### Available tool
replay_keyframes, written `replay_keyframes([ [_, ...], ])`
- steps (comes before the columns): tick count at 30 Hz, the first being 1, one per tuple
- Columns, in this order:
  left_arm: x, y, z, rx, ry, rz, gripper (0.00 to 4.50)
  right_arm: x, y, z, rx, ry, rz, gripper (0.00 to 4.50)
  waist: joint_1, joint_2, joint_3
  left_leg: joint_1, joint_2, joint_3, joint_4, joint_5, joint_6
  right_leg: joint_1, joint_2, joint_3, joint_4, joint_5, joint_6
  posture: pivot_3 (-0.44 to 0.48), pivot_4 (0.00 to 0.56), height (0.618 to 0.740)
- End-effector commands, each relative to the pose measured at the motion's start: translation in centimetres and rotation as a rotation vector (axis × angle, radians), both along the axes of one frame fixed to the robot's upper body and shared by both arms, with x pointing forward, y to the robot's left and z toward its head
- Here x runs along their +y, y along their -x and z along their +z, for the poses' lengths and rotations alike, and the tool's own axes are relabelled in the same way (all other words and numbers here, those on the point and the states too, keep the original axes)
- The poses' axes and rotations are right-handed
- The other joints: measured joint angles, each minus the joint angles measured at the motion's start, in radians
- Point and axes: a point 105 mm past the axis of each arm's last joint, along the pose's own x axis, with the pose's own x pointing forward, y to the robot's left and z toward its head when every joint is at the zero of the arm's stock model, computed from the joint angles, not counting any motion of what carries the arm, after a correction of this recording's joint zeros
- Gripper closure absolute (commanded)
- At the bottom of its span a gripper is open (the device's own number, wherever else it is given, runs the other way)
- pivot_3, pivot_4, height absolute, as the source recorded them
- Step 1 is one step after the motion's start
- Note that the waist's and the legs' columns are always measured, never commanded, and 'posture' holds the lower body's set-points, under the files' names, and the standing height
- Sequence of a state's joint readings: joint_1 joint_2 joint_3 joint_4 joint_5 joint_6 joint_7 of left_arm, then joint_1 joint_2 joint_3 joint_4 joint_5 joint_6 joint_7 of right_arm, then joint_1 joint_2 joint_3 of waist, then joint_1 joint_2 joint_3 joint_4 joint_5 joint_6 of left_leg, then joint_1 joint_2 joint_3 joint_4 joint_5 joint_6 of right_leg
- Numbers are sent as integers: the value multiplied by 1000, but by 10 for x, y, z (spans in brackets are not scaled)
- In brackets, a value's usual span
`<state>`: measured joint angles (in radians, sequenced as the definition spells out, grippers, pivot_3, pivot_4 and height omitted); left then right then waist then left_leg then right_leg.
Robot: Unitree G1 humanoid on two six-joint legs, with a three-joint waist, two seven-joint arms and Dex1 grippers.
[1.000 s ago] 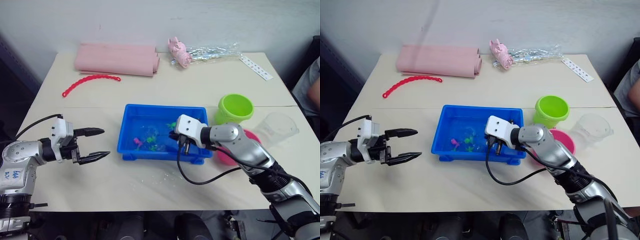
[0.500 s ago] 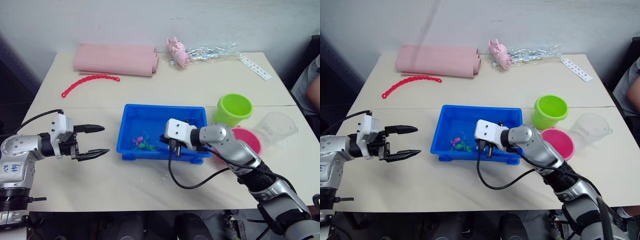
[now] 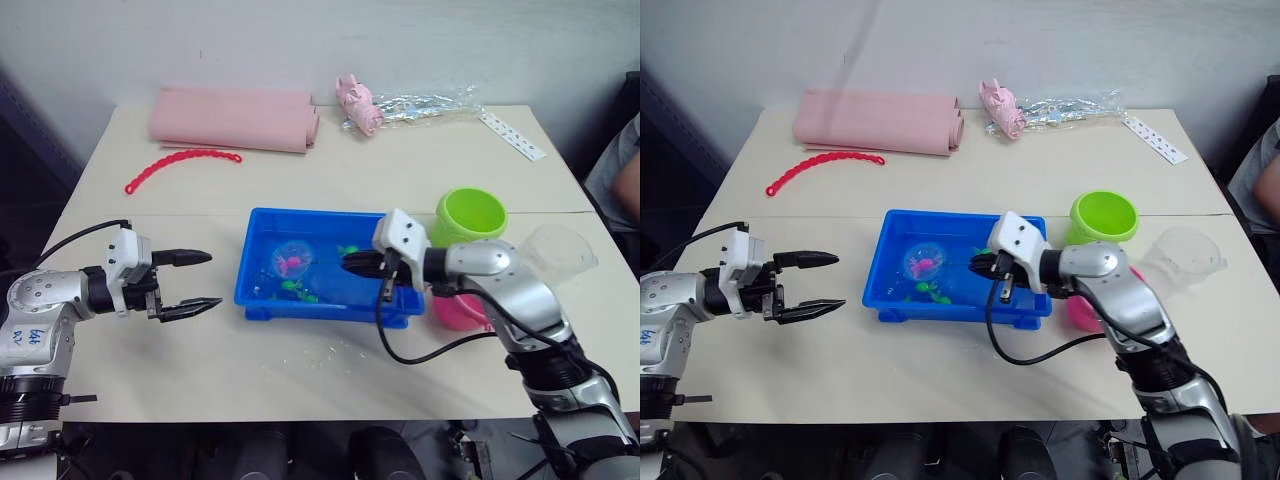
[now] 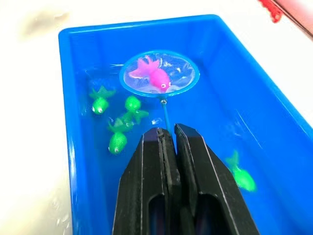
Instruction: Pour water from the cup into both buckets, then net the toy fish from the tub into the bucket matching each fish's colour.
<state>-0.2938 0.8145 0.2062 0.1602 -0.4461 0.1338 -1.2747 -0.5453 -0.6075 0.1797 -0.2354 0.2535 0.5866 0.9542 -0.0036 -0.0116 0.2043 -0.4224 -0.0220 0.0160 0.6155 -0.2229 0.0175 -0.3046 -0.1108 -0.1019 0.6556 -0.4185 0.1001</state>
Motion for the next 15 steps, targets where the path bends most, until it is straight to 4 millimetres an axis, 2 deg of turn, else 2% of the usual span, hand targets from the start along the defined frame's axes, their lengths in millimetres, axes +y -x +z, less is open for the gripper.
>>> replay_keyframes([
  [1,-14,-2,14,-46,33,-42,35,-18,7,16,-66,-34,-28,4500,1,0,0,0,0,0,0,0,0,0,0,0,0,0,0,0,150,740],
  [6,-30,-8,23,-65,74,-81,35,-42,20,19,-96,-79,-103,4500,3,0,0,0,0,0,0,0,0,0,0,0,-1,0,0,0,150,740],
  [9,-40,-14,25,-68,85,-119,35,-53,23,12,-129,-89,-164,4500,3,0,0,0,0,0,0,0,0,1,0,0,-1,0,0,0,150,740],
  [12,-53,-17,28,-71,98,-167,35,-60,27,9,-170,-117,-199,4500,3,0,0,0,0,1,0,0,0,1,0,0,0,0,0,0,150,740],
  [15,-72,-20,32,-76,122,-235,35,-64,43,15,-191,-158,-182,4500,6,0,0,0,0,1,0,0,1,1,0,0,0,0,0,0,150,740],
])
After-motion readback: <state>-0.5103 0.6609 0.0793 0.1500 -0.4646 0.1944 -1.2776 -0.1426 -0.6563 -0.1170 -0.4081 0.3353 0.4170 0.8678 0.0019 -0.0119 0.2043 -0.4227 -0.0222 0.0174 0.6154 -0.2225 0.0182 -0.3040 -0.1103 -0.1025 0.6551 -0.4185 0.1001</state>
